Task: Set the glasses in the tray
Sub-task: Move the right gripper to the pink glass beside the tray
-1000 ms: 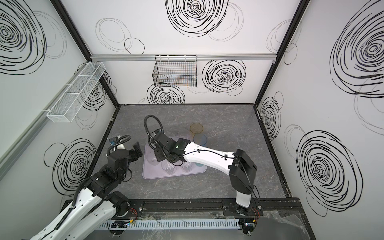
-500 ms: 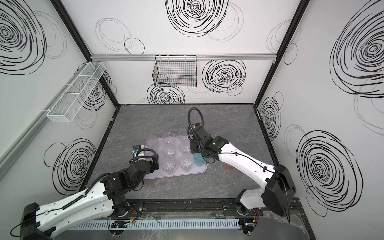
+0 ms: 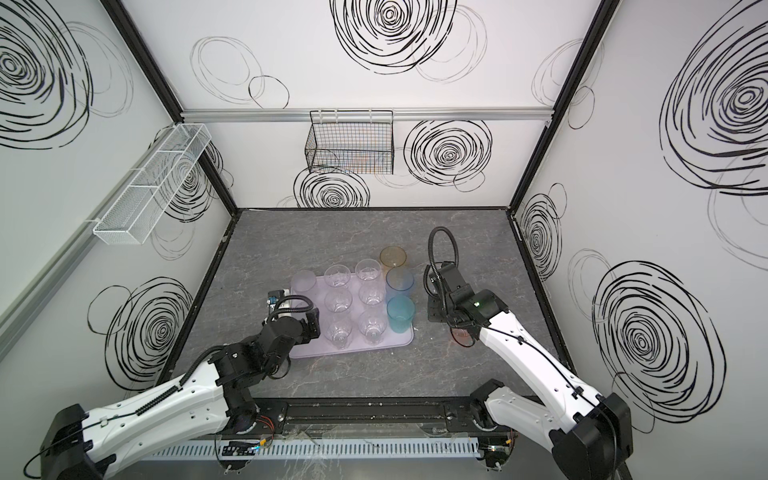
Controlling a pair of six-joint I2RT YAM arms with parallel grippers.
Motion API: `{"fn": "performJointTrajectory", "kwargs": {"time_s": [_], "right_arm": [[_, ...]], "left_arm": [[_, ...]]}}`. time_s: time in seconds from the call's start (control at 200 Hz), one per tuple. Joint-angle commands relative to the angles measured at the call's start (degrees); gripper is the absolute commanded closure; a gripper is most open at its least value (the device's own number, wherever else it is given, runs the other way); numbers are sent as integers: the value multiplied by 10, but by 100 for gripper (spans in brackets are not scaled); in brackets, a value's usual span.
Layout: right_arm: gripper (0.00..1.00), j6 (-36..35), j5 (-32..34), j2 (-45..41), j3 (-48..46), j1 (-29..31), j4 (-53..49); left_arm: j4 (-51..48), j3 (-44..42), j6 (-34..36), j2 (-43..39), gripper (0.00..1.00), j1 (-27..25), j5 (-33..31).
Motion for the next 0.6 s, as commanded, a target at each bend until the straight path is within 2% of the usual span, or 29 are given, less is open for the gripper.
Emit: {"fn": "performJointTrajectory", "kwargs": {"time_s": [0.0,0.415,0.595], "right_arm": [[52,1,-11,-1,-19,-1,-57],[51,40,-9,-1,-58,0,-56],[52,81,16,-2,-88,-2,-53]], "left_arm": [[14,-6,-4,-8,4,15,17],[18,0,24,-20,4,70,59],[31,-9,26,-30,4,86,79]]}}
